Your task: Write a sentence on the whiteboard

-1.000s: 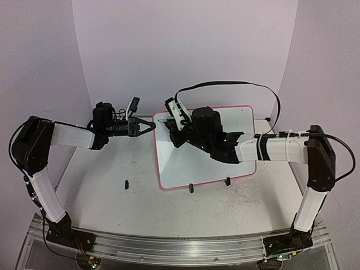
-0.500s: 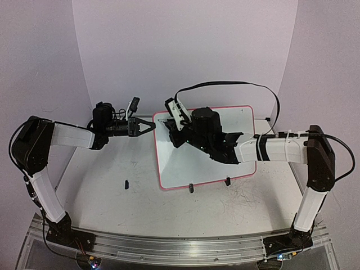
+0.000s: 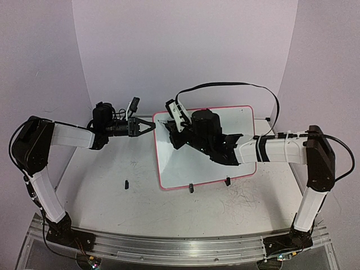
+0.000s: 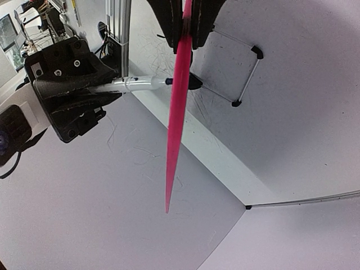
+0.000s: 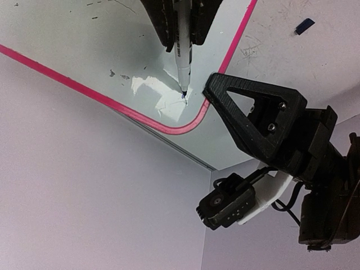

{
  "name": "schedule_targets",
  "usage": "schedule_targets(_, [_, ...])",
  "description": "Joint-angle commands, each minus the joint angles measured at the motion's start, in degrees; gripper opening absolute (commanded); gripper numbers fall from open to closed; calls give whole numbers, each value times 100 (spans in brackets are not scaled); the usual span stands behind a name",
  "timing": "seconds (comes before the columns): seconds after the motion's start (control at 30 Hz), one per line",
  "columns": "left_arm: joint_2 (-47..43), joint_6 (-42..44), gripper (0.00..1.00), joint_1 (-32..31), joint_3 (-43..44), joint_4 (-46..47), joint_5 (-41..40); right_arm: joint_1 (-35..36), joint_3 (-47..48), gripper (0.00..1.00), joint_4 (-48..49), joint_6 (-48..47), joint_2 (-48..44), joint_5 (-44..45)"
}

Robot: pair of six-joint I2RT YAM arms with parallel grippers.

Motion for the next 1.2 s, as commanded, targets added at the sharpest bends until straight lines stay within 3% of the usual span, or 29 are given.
schedule_targets(0.0, [-154, -116, 0, -53, 137, 201, 169, 45, -154, 0, 51, 132, -82, 63])
schedule_targets(1.17, [-137, -126, 0, -53, 144, 208, 178, 151, -30, 0, 343, 342, -288, 259])
